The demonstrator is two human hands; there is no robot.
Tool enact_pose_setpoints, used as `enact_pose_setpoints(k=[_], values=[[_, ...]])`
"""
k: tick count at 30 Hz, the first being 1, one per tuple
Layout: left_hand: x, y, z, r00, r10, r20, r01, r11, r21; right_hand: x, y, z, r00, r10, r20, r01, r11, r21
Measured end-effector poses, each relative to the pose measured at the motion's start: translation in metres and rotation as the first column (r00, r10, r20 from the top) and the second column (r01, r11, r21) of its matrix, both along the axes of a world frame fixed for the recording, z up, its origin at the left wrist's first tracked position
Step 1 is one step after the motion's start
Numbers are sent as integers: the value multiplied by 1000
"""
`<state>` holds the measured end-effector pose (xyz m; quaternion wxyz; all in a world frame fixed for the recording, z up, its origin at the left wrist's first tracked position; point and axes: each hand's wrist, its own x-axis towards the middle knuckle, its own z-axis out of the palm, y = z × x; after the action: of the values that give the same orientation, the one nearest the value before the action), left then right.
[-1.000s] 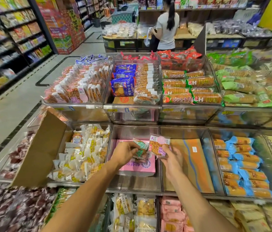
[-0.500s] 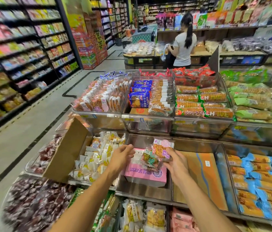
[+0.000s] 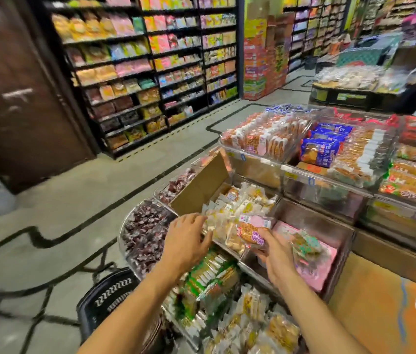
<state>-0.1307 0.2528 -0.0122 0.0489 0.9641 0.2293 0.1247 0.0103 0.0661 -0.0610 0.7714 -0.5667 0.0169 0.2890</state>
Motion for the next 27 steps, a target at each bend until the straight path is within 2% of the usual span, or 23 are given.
enact_pose_setpoints(k=[7, 14, 27], values=[[-102, 36, 11, 970, 232, -67, -226, 970, 85, -67, 76, 12, 965, 258, 39, -257, 966, -35], [-199, 97, 10, 895, 430, -120, -425, 903, 70, -143, 167, 21, 928, 371, 36, -370, 928, -35], [-336, 222, -32, 833, 542, -113, -546, 838, -8, -273, 321, -8, 808, 581, 96, -565, 811, -155]])
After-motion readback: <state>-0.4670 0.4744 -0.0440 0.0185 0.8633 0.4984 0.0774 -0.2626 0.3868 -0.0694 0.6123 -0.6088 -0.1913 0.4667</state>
